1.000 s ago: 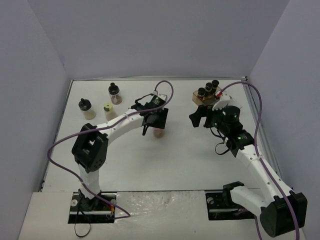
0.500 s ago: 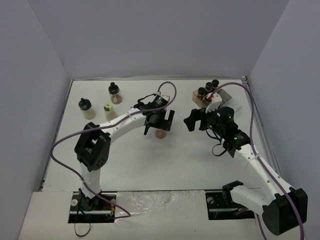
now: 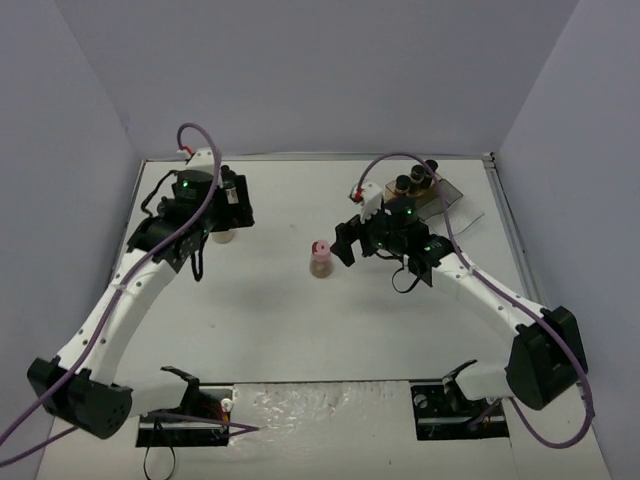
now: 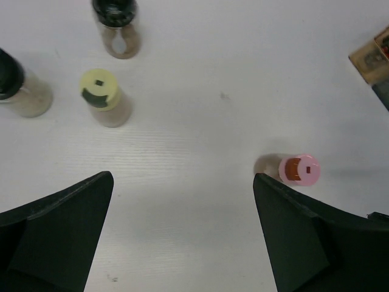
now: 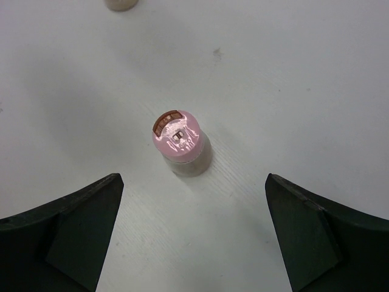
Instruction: Organize the condiment bottles
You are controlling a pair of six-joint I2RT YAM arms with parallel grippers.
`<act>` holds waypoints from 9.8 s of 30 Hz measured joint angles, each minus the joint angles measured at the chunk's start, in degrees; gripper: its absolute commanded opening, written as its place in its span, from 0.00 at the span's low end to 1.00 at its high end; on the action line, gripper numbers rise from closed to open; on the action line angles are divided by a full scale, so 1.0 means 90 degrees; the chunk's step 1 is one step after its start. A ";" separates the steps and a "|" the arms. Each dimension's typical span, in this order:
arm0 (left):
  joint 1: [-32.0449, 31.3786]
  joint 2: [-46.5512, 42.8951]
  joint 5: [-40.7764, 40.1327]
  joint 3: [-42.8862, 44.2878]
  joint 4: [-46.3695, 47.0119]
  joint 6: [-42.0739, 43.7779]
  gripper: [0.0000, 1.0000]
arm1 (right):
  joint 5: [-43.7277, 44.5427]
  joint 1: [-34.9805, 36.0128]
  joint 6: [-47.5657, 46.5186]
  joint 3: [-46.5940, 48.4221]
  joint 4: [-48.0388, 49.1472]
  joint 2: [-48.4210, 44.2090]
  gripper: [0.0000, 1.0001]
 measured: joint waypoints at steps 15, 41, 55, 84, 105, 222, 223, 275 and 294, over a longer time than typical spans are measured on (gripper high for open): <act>0.0677 -0.2125 -0.0898 -0.2196 0.0064 0.0589 0.97 | -0.0627 0.0450 -0.1479 0.1365 -0.0387 0.2497 0.88; 0.0805 -0.1794 -0.1013 -0.2196 0.0071 0.0631 0.97 | 0.1297 -0.0987 -0.0451 0.1198 -0.0132 0.1430 0.00; 0.0835 -0.1713 -0.0912 -0.2194 0.0046 0.0631 0.97 | 0.2802 -0.3532 0.0643 0.2422 -0.0106 0.1976 0.00; 0.0929 -0.1575 -0.0829 -0.2194 0.0032 0.0630 0.97 | 0.2542 -0.3778 0.0720 0.2914 0.0780 0.4251 0.28; 0.1100 0.0448 -0.0467 -0.1075 -0.0037 0.0283 0.97 | 0.2161 -0.3781 0.1062 0.2219 -0.0062 0.1842 1.00; 0.0831 -0.1913 -0.0420 -0.2439 -0.0016 0.0687 0.97 | 0.2722 -0.2043 0.0503 0.1498 -0.0392 0.1268 0.00; 0.0838 -0.1909 -0.0420 -0.2439 -0.0016 0.0687 0.97 | 0.2769 -0.2221 0.0556 0.1651 -0.0392 0.1320 0.00; 0.1930 -0.0227 -0.0758 -0.1208 0.0270 -0.0010 0.97 | 0.2021 -0.2821 0.1610 0.0966 -0.0137 0.0218 1.00; 0.3110 0.3785 -0.0841 0.1205 0.1310 -0.0104 0.97 | 0.0527 -0.2523 0.1942 -0.1158 0.0105 -0.1974 1.00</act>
